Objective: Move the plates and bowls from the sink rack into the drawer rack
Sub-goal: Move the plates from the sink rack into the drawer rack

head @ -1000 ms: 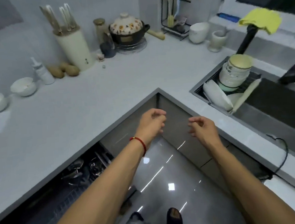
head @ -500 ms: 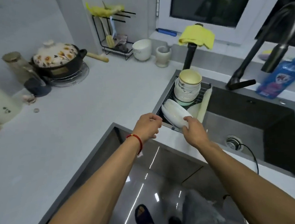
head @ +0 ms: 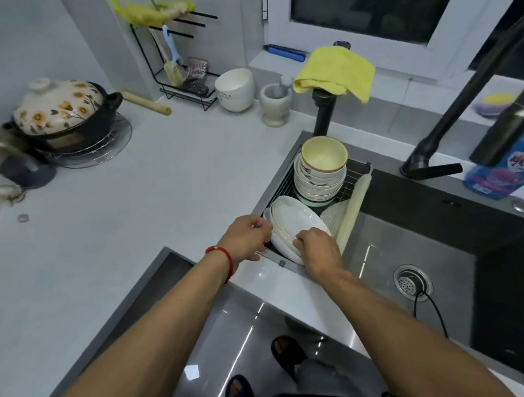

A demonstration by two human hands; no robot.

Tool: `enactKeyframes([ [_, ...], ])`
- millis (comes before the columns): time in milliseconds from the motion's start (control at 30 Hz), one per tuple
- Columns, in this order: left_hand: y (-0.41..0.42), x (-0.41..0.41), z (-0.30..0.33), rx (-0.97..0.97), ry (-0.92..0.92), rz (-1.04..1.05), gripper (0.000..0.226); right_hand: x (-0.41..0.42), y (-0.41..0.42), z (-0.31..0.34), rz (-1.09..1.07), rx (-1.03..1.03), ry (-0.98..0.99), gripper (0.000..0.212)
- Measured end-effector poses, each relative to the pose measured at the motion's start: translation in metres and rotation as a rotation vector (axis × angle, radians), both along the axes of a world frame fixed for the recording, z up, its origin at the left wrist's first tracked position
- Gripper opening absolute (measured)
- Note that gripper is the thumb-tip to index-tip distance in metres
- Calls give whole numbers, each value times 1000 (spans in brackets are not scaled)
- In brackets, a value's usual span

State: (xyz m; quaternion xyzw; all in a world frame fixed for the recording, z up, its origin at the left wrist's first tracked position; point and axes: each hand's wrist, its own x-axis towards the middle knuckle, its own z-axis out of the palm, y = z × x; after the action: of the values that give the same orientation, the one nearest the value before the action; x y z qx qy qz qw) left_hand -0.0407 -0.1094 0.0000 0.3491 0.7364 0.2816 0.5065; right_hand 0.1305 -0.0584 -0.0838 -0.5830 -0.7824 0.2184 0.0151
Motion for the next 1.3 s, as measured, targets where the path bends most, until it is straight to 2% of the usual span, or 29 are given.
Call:
enactKeyframes([
  [167, 28, 17, -13, 2, 22, 87, 19, 11, 7, -5, 123, 144, -14, 31],
  [300, 40, 24, -15, -30, 16, 121, 10, 25, 8, -6, 160, 374, 124, 14],
  [367, 45, 29, -12, -72, -87, 88, 22, 33, 8, -3, 157, 495, 231, 5],
  [467, 48, 35, -4, -118, -266, 121, 44, 42, 7, 8, 237, 592, 377, 4],
  [567, 39, 30, 1, -73, -364, 260, 37, 39, 4, 31, 404, 615, 469, 4],
  [633, 18, 20, 2, -19, -423, 369, 35, 30, 2, 44, 511, 554, 544, 8],
  [700, -13, 9, 3, 56, -481, 472, 34, 18, -3, 55, 492, 394, 679, 21],
  [767, -51, -4, 1, 125, -526, 584, 34, 5, -4, 63, 331, 214, 775, 34],
  [833, -92, -17, -4, 179, -557, 724, 34, -12, -1, 65, 163, 68, 765, 45],
  [867, -115, -23, -7, 196, -566, 790, 33, -21, -1, 65, 106, -72, 764, 53],
  [933, -162, -32, -13, 224, -566, 901, 33, -43, -7, 64, 64, -554, 862, 69],
  [1000, -212, -38, -17, 264, -555, 993, 33, -68, -26, 62, 132, -1042, 906, 59],
  [1033, -237, -40, -20, 288, -556, 1039, 33, -81, -40, 61, 208, -1173, 885, 50],
  [1100, -291, -43, -26, 339, -557, 1134, 34, -106, -79, 62, 345, -1303, 824, 42],
  [1200, -381, -42, -37, 429, -599, 1274, 35, -139, -147, 62, 482, -1446, 754, 41],
  [1300, -477, -36, -46, 522, -642, 1385, 40, -164, -224, 56, 672, -1591, 709, 52],
])
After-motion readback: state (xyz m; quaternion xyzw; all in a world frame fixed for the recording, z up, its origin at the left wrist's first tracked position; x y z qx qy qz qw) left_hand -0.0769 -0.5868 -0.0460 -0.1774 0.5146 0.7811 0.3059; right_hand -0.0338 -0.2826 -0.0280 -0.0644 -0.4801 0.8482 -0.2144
